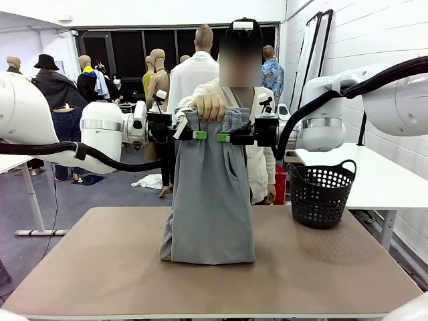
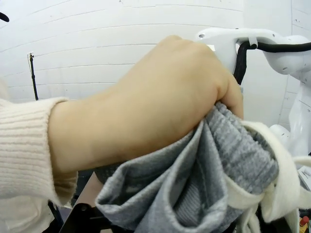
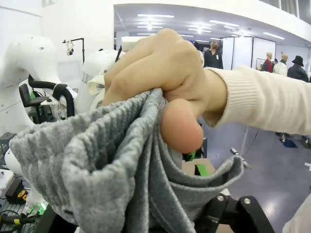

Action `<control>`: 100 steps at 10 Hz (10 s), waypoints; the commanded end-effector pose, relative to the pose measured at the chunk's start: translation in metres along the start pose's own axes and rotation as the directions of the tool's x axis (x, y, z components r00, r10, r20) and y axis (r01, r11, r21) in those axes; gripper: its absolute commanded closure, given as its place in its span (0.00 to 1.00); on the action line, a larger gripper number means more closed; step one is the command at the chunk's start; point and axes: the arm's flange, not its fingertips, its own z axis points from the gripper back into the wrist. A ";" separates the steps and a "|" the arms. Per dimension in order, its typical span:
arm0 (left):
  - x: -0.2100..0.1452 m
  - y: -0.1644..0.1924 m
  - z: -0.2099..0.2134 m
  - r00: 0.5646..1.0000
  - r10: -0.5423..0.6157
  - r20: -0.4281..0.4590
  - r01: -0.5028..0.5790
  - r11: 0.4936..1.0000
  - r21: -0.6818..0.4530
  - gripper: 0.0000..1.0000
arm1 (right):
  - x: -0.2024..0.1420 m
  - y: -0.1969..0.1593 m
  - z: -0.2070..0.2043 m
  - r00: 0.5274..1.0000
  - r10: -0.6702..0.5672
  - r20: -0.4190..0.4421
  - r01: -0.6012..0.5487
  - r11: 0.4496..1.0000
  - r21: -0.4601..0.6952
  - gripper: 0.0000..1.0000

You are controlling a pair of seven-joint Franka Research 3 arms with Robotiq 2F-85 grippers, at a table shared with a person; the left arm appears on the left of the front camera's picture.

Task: Fold the training pants.
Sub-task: Release the ends of the Training pants and then grab the overlapped ends, then fold the Training pants in half.

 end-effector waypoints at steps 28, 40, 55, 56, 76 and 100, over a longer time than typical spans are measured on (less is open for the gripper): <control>-0.010 0.004 0.003 1.000 0.012 -0.012 -0.013 1.000 -0.021 1.00 | -0.004 -0.003 0.008 0.998 -0.036 -0.060 0.036 0.999 0.002 1.00; -0.010 0.004 0.003 1.000 0.012 -0.012 -0.013 1.000 -0.021 1.00 | -0.004 -0.003 0.008 0.998 -0.036 -0.060 0.036 0.999 0.002 1.00; -0.029 0.017 0.009 0.995 0.098 -0.032 -0.097 0.995 0.024 1.00 | -0.012 -0.011 -0.009 0.989 -0.076 -0.124 0.081 0.996 0.037 1.00; -0.019 0.029 0.008 0.995 0.086 -0.045 -0.084 0.996 0.029 1.00 | -0.006 -0.021 -0.015 0.990 -0.053 -0.134 0.060 0.997 0.049 1.00; 0.046 0.171 0.020 0.989 0.060 -0.134 -0.048 0.995 0.088 1.00 | 0.039 -0.169 -0.051 0.977 0.059 -0.203 -0.044 0.996 0.079 1.00; -0.098 0.081 0.015 0.867 0.498 -0.033 -0.495 0.866 0.065 1.00 | -0.070 -0.095 -0.030 0.918 -0.303 -0.255 0.310 0.951 -0.010 1.00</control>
